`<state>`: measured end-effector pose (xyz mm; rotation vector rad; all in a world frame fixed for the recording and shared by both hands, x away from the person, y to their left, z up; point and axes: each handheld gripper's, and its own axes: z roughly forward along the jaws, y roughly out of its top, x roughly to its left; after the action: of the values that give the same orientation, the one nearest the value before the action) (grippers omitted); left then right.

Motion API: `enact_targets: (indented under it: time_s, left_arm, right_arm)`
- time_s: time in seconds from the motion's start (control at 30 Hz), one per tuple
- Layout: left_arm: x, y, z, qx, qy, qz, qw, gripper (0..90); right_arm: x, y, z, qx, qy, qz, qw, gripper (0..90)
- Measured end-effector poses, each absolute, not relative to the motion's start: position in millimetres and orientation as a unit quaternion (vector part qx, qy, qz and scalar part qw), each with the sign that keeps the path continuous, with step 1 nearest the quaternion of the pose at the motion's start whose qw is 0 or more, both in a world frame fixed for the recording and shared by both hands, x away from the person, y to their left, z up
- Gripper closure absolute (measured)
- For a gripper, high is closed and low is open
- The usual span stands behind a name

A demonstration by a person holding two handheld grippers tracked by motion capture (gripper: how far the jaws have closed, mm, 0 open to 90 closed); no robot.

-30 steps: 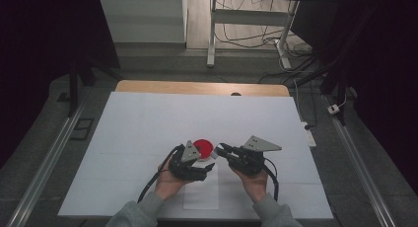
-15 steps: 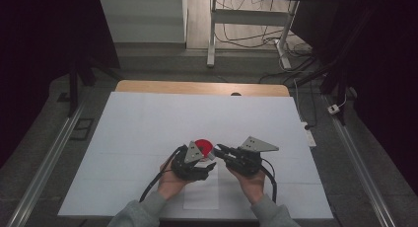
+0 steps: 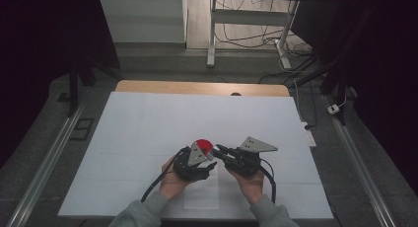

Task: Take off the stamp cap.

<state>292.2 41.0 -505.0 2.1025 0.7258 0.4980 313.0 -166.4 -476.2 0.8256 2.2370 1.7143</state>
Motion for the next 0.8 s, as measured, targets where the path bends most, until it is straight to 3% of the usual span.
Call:
enact_targets:
  time_s: [0.8]
  left_arm:
    - [290.7, 40.6, -506.0, 0.840, 0.280, 0.206, 0.417, 60.2]
  right_arm:
    - [314.4, -167.8, -478.1, 0.288, 0.753, 0.584, 0.097, 75.2]
